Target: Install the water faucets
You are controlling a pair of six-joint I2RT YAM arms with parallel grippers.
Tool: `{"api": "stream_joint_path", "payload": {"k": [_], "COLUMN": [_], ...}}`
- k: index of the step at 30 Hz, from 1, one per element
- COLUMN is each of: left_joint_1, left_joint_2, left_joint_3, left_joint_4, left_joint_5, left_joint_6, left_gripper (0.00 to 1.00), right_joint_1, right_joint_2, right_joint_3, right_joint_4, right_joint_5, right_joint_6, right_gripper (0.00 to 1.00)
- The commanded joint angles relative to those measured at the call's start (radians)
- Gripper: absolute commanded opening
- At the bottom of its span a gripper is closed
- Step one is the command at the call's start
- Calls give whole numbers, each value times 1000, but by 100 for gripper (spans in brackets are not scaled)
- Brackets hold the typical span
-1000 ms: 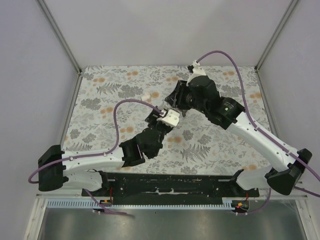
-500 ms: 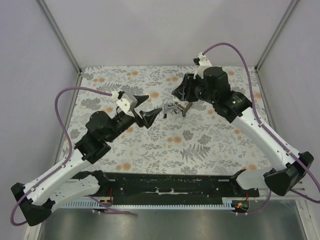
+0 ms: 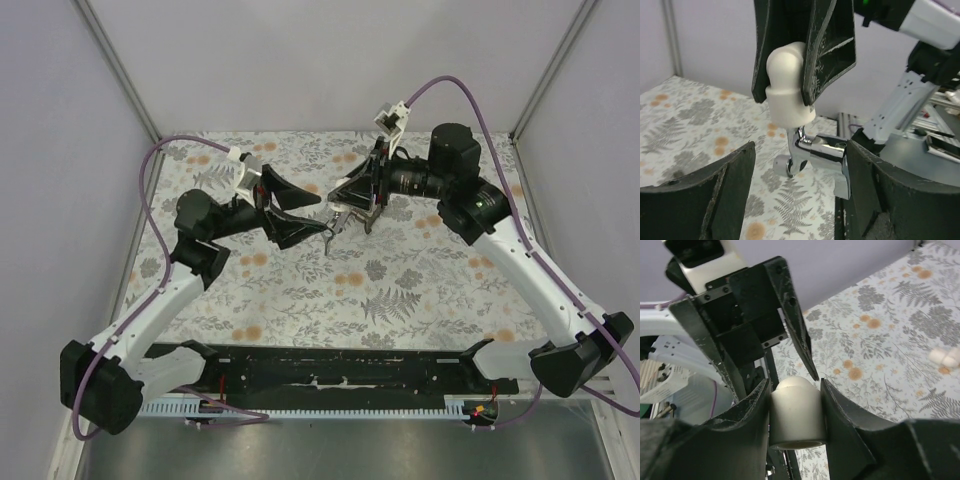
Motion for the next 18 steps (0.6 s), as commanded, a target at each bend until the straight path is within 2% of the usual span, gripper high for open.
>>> {"api": "stream_joint_path", "payload": {"k": [1,5,10,18], "left_joint_1": [6,4,0,-48], "left_joint_2": [60,126,197,283], "left_joint_3": [20,9,5,3], "left_joint_4": [337,496,644,845], "left_joint_5": [198,229,243,252], "left_joint_6": [-262,-402,-535,-695], "left_gripper": [79,79,79,79], "right_joint_1": [4,4,4,4], "right_joint_2": [-19,-8,23,53], "right_joint_3": [40,47,41,52], "right_joint_4": [120,131,233,304], "right_joint_5": [-176,-219,-283,-308], "right_joint_6": [-22,-28,43,72], "right_gripper": [0,0,0,0]}}
